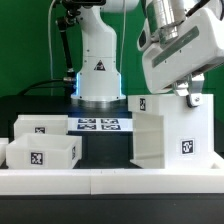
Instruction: Assemble drawer
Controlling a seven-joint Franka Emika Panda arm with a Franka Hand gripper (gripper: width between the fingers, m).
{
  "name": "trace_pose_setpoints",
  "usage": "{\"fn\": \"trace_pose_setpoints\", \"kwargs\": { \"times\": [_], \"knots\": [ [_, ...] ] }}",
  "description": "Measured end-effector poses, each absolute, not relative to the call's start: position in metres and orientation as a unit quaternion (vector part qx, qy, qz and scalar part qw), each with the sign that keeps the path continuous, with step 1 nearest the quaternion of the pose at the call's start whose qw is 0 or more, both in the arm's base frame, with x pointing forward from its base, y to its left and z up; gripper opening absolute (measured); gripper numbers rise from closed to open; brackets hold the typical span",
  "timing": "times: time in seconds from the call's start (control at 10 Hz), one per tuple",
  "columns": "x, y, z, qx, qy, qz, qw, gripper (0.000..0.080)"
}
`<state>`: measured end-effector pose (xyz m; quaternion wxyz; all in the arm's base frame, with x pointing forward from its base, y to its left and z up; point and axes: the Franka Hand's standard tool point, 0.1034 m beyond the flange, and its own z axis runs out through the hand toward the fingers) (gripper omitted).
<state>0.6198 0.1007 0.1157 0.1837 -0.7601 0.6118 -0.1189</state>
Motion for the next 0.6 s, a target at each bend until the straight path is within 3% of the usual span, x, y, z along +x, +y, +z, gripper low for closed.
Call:
{"fn": "trace_pose_setpoints", "kwargs": {
  "times": [0.6],
  "knots": [
    [0.635, 0.104, 0.112, -0.701, 0.677, -0.101, 0.201, 0.0068]
  ]
}}
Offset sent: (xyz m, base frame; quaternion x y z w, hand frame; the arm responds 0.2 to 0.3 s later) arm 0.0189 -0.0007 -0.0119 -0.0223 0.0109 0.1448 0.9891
